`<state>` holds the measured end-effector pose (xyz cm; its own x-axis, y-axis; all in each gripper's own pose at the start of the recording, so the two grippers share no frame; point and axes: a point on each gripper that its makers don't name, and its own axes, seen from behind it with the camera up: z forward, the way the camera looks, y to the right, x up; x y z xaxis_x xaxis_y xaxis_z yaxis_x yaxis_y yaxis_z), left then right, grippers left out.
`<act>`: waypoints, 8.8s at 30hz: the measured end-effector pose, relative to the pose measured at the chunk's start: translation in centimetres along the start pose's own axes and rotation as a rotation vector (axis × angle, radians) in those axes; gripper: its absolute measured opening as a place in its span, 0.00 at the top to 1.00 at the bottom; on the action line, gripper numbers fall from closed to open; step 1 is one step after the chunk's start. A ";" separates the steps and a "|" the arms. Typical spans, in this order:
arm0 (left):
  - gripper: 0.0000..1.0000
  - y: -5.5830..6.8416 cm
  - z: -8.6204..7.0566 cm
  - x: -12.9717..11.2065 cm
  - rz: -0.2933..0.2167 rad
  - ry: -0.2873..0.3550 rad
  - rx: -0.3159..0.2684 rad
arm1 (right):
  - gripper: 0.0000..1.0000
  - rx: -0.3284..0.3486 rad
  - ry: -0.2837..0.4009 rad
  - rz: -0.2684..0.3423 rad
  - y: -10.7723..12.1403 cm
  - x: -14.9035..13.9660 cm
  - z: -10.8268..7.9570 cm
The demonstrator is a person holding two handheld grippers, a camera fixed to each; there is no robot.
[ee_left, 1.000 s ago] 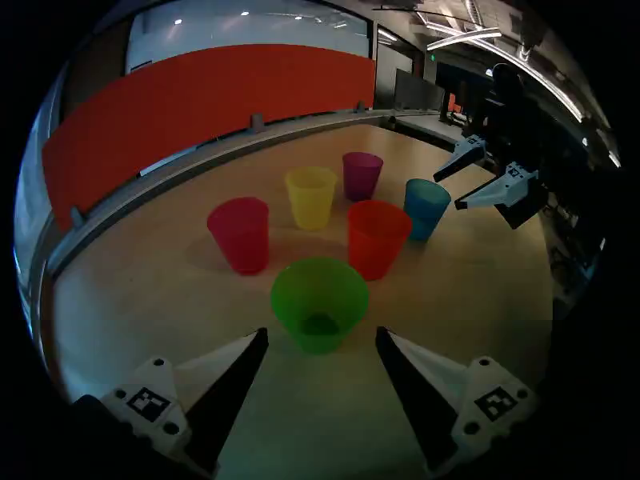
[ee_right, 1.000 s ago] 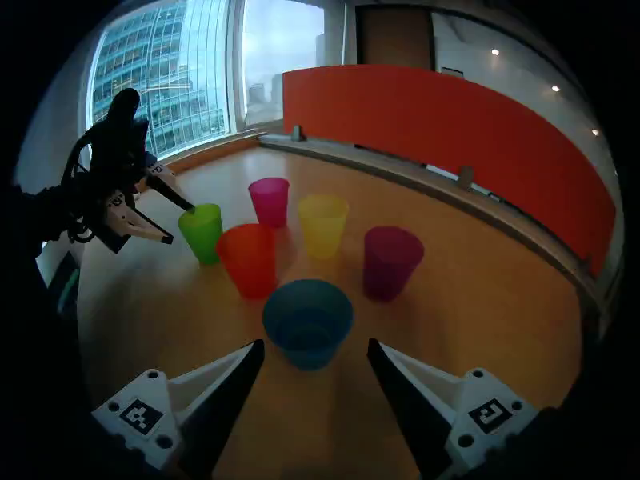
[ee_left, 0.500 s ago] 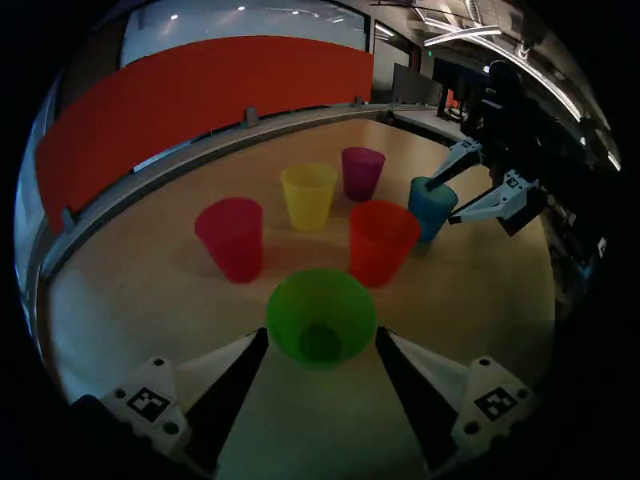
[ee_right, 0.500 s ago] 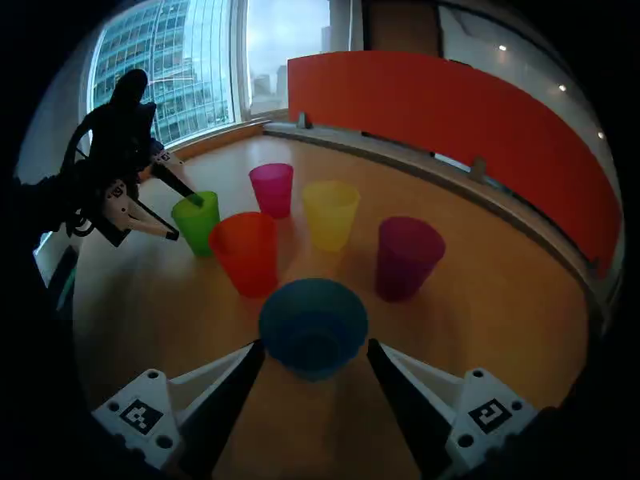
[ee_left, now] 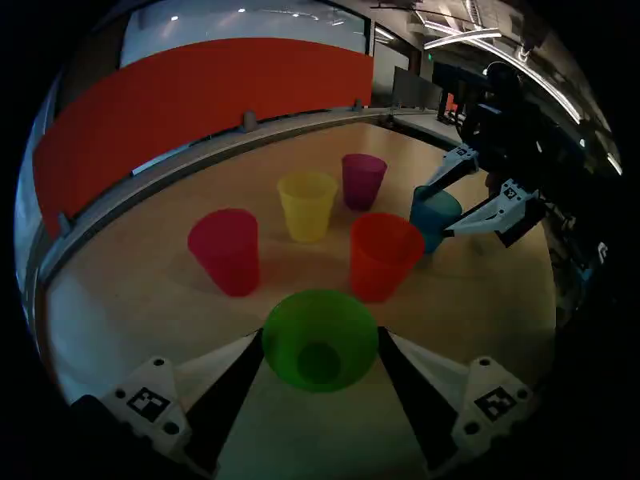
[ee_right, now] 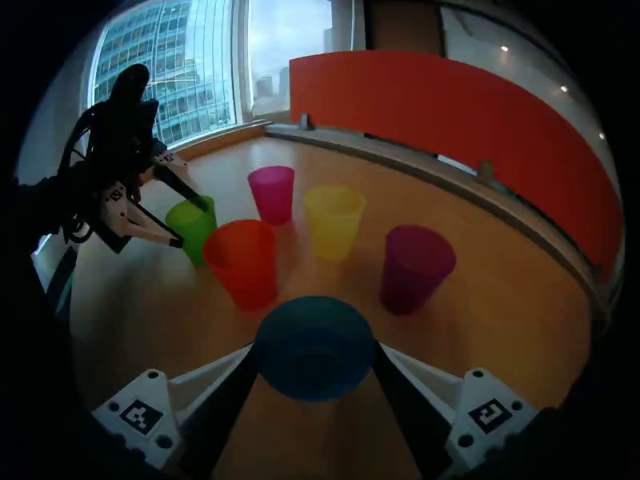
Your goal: Pour water
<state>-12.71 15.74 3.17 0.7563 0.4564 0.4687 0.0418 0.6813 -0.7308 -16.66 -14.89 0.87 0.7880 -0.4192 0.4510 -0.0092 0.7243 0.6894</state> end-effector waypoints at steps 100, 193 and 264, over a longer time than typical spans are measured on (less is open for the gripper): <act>0.12 -0.1 -12.6 17.9 -0.013 0.619 0.155 | 0.08 -0.144 0.516 -0.018 0.3 17.2 -10.6; 0.12 9.8 -9.8 16.7 0.049 0.615 -0.078 | 0.08 -0.220 0.539 -0.688 -6.6 30.3 -13.8; 0.13 11.1 -9.6 17.3 0.076 0.618 -0.104 | 0.09 -0.420 0.509 -1.119 -6.2 35.2 -14.3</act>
<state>7.10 25.72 -1.53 0.9959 0.0653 0.0631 0.0129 0.5864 -0.8099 19.93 -26.32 4.36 0.3873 -0.7173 -0.5792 0.9210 0.2725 0.2784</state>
